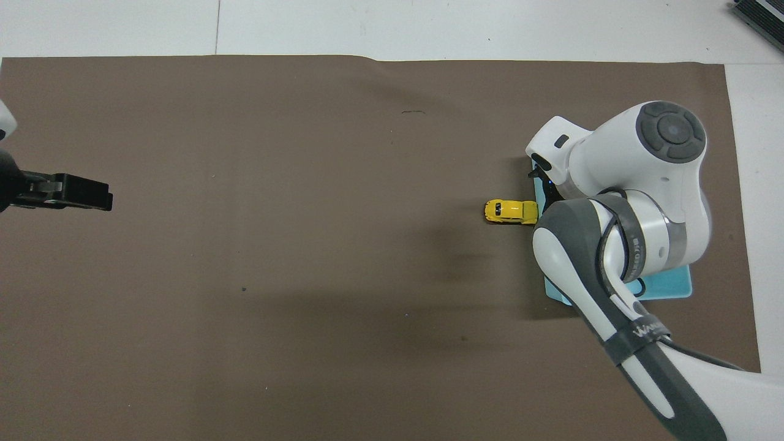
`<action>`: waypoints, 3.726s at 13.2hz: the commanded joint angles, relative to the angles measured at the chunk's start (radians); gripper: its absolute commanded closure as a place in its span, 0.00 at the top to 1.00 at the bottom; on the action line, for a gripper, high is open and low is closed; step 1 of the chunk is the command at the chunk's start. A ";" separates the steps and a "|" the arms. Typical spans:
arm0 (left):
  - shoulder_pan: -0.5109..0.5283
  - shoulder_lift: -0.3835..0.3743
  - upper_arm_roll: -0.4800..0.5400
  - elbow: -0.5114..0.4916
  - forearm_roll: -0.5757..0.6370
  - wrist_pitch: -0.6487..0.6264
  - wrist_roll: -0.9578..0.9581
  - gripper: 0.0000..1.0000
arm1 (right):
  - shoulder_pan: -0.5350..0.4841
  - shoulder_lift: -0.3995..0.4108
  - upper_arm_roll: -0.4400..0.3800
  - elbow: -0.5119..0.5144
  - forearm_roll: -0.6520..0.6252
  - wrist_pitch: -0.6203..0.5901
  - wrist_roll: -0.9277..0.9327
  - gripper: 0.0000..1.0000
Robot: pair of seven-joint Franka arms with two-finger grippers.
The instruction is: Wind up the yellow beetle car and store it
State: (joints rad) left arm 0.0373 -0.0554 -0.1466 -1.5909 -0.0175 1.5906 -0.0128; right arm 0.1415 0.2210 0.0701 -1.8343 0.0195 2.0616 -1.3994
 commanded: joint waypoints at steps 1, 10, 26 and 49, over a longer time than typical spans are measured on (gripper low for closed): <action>0.006 -0.023 0.001 -0.007 -0.009 -0.032 0.011 1.00 | -0.002 0.023 0.004 -0.014 -0.007 0.046 -0.019 1.00; 0.010 -0.021 0.001 -0.001 -0.012 -0.032 0.005 1.00 | 0.024 0.101 0.004 -0.074 -0.012 0.212 -0.004 1.00; 0.010 -0.021 0.001 -0.001 -0.012 -0.032 0.005 1.00 | 0.024 0.146 0.004 -0.088 -0.062 0.282 0.026 0.12; 0.010 -0.021 0.001 -0.001 -0.012 -0.032 0.005 1.00 | 0.064 0.064 0.002 0.096 -0.039 0.009 0.160 0.12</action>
State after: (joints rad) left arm 0.0396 -0.0644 -0.1439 -1.5909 -0.0179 1.5742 -0.0128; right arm 0.2150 0.3021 0.0662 -1.7498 -0.0231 2.1057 -1.2529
